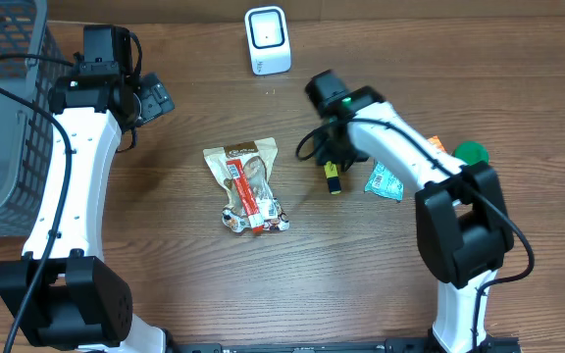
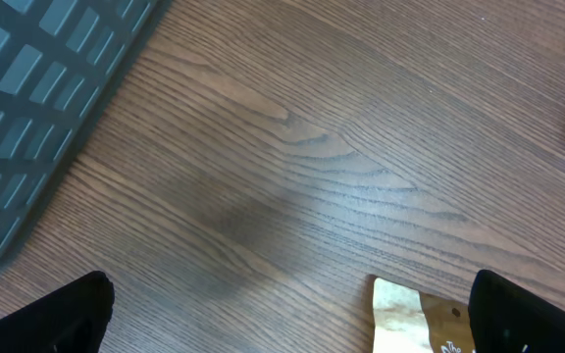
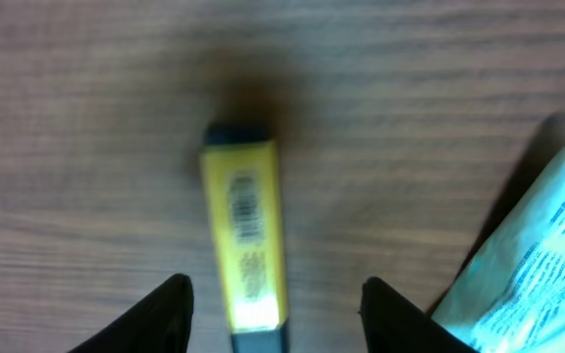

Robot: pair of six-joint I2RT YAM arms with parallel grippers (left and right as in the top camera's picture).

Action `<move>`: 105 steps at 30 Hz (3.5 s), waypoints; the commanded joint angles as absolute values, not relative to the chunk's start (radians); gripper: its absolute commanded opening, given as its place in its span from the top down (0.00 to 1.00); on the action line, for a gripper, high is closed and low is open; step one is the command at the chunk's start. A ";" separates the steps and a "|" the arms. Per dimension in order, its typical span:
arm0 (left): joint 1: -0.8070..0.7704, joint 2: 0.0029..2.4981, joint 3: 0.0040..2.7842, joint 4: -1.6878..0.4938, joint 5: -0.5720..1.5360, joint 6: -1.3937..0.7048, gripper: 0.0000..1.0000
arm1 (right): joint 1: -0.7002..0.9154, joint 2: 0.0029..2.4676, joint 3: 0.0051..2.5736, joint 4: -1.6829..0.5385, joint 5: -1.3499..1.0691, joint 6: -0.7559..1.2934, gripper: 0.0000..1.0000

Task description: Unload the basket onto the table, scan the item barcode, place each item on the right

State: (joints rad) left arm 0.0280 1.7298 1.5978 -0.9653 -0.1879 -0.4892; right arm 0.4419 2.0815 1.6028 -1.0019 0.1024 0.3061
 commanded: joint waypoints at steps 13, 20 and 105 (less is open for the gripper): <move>0.032 1.721 1.604 -0.965 -0.190 -0.467 0.00 | 0.425 2.090 1.570 -1.141 0.075 0.530 0.62; 0.032 1.721 1.604 -0.965 -0.190 -0.468 0.00 | 0.425 2.090 1.568 -1.178 0.078 0.533 0.88; 0.032 1.721 1.604 -0.965 -0.190 -0.467 0.00 | 0.271 2.090 1.388 -1.069 -0.271 0.310 0.73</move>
